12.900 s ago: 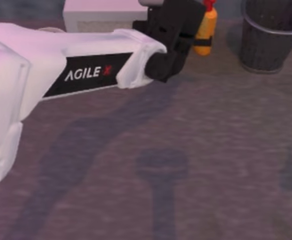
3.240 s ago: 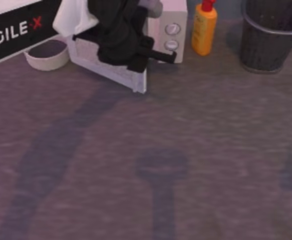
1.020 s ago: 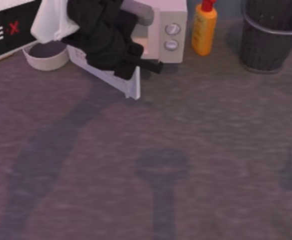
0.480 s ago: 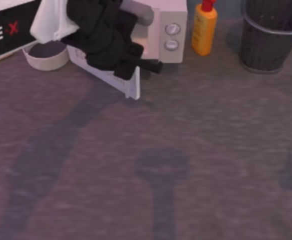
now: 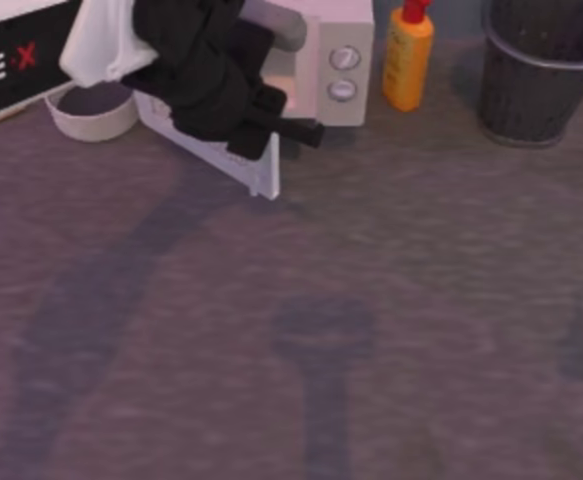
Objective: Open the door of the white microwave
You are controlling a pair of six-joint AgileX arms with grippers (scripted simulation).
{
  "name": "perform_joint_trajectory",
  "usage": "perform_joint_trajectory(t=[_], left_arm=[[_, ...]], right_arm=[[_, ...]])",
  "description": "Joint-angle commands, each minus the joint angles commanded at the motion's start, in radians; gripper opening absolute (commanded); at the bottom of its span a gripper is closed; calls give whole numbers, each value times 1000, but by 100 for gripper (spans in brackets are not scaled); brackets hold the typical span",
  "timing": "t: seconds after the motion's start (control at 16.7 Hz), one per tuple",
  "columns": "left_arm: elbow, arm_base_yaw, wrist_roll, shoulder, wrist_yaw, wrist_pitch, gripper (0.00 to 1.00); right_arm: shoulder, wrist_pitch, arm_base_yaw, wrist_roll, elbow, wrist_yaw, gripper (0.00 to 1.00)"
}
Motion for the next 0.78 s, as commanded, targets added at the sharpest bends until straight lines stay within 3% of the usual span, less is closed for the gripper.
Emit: perform_joint_trajectory(t=[0.48,0.78], left_arm=[[-81,51,144,-70,75,13,0],[-86,54,151,-72,79,13,0]], right_arm=[[0,0,0,0,0,0,100],[0,0,0,0,0,0,100]])
